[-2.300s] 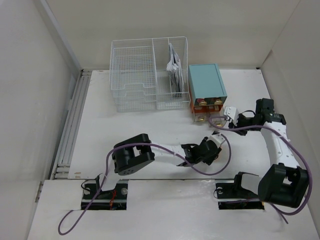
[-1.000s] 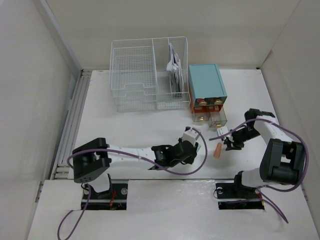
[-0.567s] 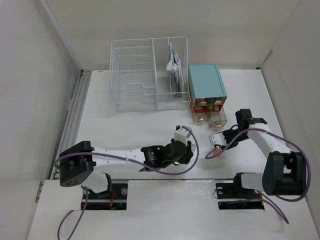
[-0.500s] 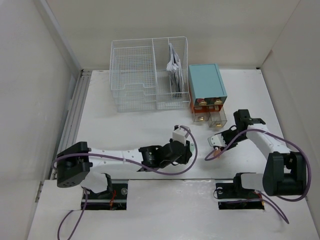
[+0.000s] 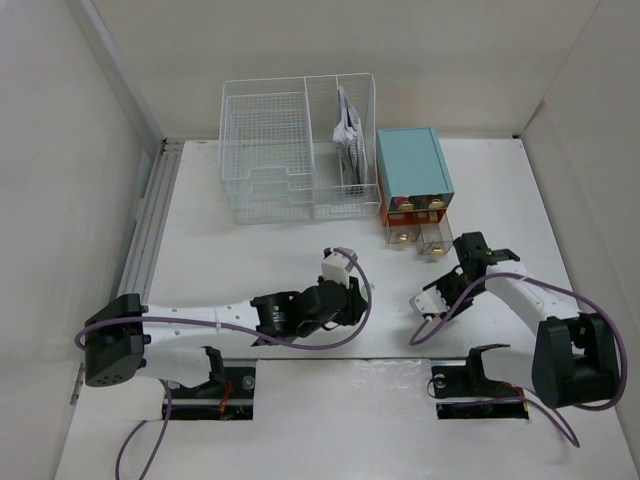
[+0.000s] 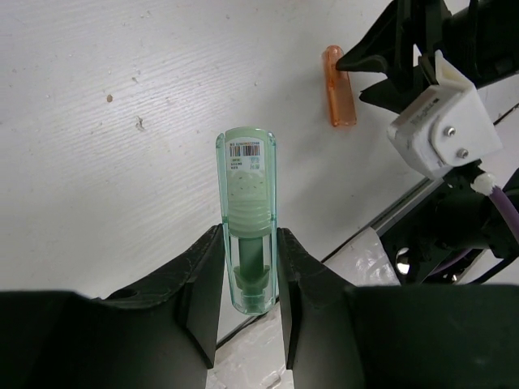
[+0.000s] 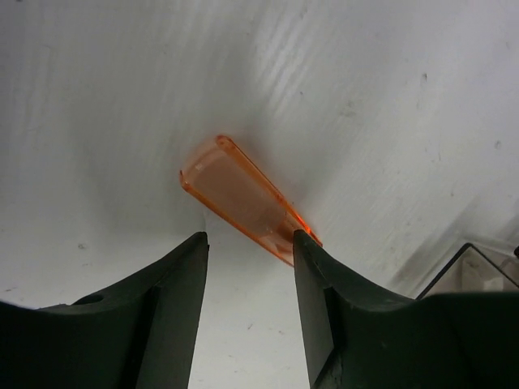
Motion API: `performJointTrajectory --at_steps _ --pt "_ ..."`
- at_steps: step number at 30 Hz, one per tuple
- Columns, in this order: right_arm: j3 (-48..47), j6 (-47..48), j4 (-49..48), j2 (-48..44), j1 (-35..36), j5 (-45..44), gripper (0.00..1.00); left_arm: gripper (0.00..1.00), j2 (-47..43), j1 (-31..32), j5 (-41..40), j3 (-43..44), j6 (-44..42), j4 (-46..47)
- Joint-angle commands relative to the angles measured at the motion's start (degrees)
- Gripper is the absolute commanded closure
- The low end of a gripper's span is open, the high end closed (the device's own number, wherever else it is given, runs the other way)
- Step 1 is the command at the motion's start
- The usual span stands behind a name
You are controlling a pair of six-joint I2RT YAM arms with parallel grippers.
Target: Organize the desk
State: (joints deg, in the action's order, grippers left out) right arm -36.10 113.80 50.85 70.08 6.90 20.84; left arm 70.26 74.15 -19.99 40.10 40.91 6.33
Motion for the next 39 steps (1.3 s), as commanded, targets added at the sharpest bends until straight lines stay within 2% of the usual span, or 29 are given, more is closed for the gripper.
performJointTrajectory --at_steps 1,9,13,21,23,27,30,34,35,37,39 --pt "1.3 31.3 -0.3 -1.4 2.5 -0.4 0.48 1.00 -1.3 -0.2 -0.5 -0.3 0.6 0.7" --pt "3.6 29.6 -3.9 -2.0 6.8 -1.8 0.48 1.00 -0.2 -0.8 0.0 1.5 0.1 0.7" --pt "1.3 27.1 -2.5 1.4 8.4 -2.8 0.50 1.00 1.5 -1.4 1.7 3.4 -2.0 1.8" --pt "-3.8 21.4 2.9 7.5 13.4 -5.5 0.56 1.00 10.9 -8.9 9.7 13.9 -9.4 1.8" --pt "-4.6 20.8 3.5 8.6 14.5 -6.1 0.63 1.00 12.8 -10.7 12.2 17.3 -10.6 1.8" --pt "-5.1 18.3 3.6 8.5 14.5 -5.0 0.87 1.00 18.4 -14.9 15.4 22.9 -13.1 1.8" --pt "-5.1 16.3 3.6 4.8 13.4 1.5 0.88 1.00 21.7 -16.8 16.7 28.5 -15.6 1.1" --pt "-5.1 3.9 -2.6 -3.2 12.0 9.8 0.94 1.00 29.6 -18.2 19.5 35.9 -18.4 -0.1" --pt "-5.1 -3.5 -4.4 -5.1 12.0 10.7 0.95 1.00 31.0 -18.7 19.5 37.3 -18.4 -1.2" --pt "-4.5 -9.1 -8.2 -10.6 10.9 12.3 1.00 1.00 34.9 -19.2 20.6 41.9 -19.8 -1.8" --pt "-4.0 -17.3 -10.4 -15.6 10.3 12.8 1.00 1.00 37.4 -19.7 20.6 44.8 -20.3 -3.9"
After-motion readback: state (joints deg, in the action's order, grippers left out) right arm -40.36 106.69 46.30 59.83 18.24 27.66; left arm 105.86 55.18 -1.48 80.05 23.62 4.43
